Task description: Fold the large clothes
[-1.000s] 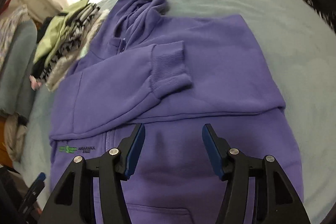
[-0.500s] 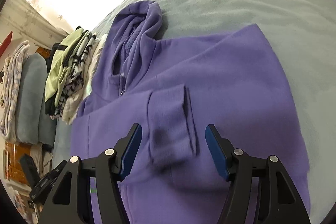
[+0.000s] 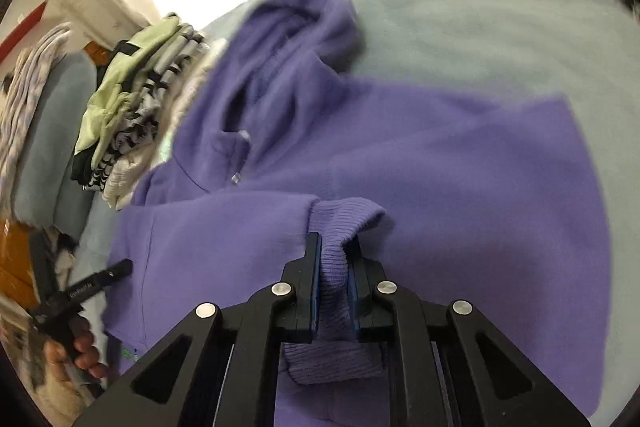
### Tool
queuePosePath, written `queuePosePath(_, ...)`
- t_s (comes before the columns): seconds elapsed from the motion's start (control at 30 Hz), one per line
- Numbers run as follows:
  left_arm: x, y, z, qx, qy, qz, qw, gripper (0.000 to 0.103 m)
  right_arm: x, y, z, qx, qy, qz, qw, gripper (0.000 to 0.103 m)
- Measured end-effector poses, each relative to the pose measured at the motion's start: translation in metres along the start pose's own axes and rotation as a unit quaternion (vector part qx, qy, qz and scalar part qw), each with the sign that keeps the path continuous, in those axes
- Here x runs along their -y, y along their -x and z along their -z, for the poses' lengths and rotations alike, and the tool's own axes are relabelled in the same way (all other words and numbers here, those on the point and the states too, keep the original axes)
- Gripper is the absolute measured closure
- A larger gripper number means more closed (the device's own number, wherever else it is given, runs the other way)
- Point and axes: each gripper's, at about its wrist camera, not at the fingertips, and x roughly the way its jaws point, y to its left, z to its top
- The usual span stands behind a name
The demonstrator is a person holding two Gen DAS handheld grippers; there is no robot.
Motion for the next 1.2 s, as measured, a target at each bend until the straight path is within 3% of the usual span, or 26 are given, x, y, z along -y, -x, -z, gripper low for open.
queuePosePath(0.1,0.011,0.017,0.004,0.057,-0.011,-0.018,0.9982,0.085,-0.014,0.022,-0.002,0.069,0.017,-0.011,0.997,0.092)
queuePosePath(0.13,0.014,0.016,0.006,0.066,-0.018,-0.027,0.9973,0.085,-0.015,0.018,-0.003,0.072,0.017,0.010,0.997,0.092)
queuePosePath(0.23,0.016,0.007,0.008,0.061,-0.027,-0.043,0.9968,0.083,-0.014,-0.011,-0.002,0.016,0.018,0.068,0.997,0.091)
queuePosePath(0.27,0.016,0.005,0.008,0.058,-0.028,-0.044,0.9970,0.083,-0.012,-0.020,0.000,-0.010,0.009,0.077,0.997,0.086)
queuePosePath(0.33,0.018,0.012,0.007,0.062,-0.038,-0.048,0.9962,0.081,-0.010,-0.016,0.002,-0.009,-0.007,0.072,0.997,0.077)
queuePosePath(0.4,0.019,0.023,0.010,0.071,-0.057,-0.058,0.9942,0.081,-0.014,0.000,0.004,0.017,-0.009,0.075,0.997,0.056)
queuePosePath(0.47,0.020,0.038,0.012,0.089,-0.068,-0.069,0.9913,0.081,-0.020,0.017,0.006,0.047,-0.001,0.076,0.996,0.049)
queuePosePath(0.63,0.016,0.079,0.012,0.125,-0.056,-0.065,0.9885,0.081,-0.052,0.044,0.011,0.067,0.017,0.032,0.997,0.048)
queuePosePath(0.73,0.035,0.089,0.013,0.118,-0.058,-0.036,0.9907,0.081,-0.085,0.040,0.016,0.052,0.037,0.012,0.998,0.048)
queuePosePath(0.87,0.074,0.077,0.021,0.099,-0.069,0.002,0.9927,0.081,-0.131,0.018,0.030,0.022,0.050,-0.018,0.998,0.048)
queuePosePath(0.97,0.101,0.049,0.037,0.071,-0.079,-0.004,0.9943,0.081,-0.151,-0.005,0.044,-0.002,0.058,-0.022,0.998,0.048)
queuePosePath(1.07,0.106,0.019,0.054,0.035,-0.087,-0.028,0.9952,0.081,-0.136,-0.024,0.054,-0.019,0.054,0.011,0.998,0.048)
queuePosePath(1.13,0.100,0.010,0.060,0.037,-0.093,-0.039,0.9942,0.081,-0.109,-0.025,0.057,-0.024,0.041,0.028,0.999,0.050)
queuePosePath(1.2,0.089,0.013,0.061,0.044,-0.090,-0.029,0.9945,0.081,-0.080,-0.015,0.061,-0.025,0.021,-0.001,0.999,0.072)
